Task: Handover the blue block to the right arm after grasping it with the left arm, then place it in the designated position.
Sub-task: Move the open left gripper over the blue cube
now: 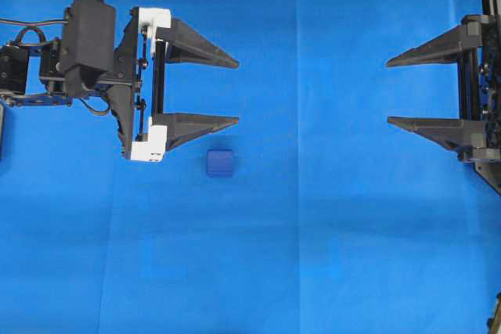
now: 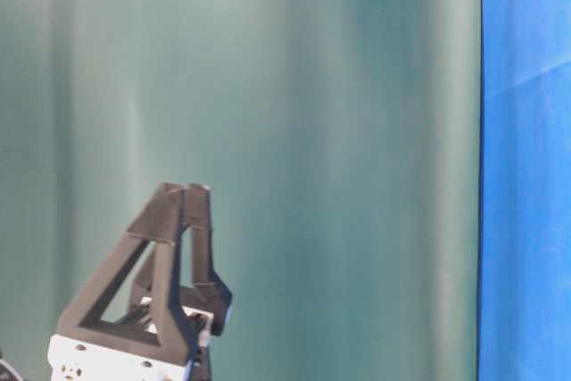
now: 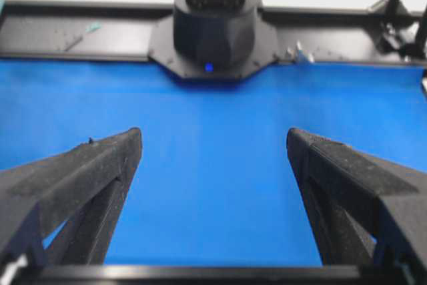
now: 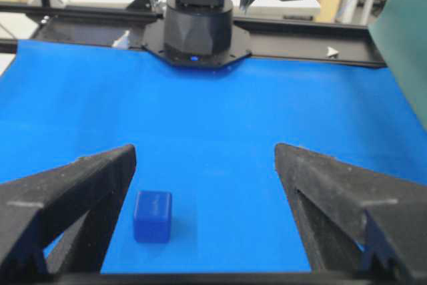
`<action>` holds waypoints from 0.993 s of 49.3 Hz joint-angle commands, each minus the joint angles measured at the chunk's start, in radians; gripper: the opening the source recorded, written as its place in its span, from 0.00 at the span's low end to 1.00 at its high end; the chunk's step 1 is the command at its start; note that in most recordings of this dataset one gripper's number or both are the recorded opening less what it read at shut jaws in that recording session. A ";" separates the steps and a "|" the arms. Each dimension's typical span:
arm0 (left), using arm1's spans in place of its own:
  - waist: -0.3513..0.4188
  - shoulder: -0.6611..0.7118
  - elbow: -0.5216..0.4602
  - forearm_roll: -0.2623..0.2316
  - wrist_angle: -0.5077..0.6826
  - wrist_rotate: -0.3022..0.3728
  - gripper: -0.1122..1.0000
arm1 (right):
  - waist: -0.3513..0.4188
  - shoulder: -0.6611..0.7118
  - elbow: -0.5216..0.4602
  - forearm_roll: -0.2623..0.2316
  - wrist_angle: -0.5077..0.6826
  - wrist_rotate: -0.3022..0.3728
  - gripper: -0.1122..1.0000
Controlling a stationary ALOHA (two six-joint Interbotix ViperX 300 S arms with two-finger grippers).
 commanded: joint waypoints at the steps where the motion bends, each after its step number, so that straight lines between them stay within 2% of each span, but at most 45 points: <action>1: 0.002 -0.009 -0.038 0.002 0.057 -0.014 0.94 | -0.002 0.003 -0.026 0.003 -0.003 0.002 0.98; 5: -0.003 -0.006 -0.066 0.002 0.155 -0.034 0.94 | -0.002 0.005 -0.026 0.003 -0.005 0.002 0.98; 17: -0.035 0.031 -0.209 0.002 0.575 -0.091 0.94 | -0.002 0.005 -0.026 0.003 -0.005 0.002 0.98; 22: -0.044 0.058 -0.272 0.002 0.707 -0.110 0.94 | -0.002 0.005 -0.026 0.003 -0.003 0.002 0.98; 38: -0.063 0.178 -0.468 0.006 1.040 -0.120 0.94 | -0.002 0.006 -0.026 0.003 0.000 0.002 0.98; 42: -0.063 0.199 -0.503 0.009 1.091 -0.118 0.94 | -0.002 0.006 -0.026 0.003 0.006 0.002 0.98; 49: -0.064 0.209 -0.517 0.008 1.103 -0.106 0.94 | -0.002 0.006 -0.026 0.003 0.006 0.002 0.98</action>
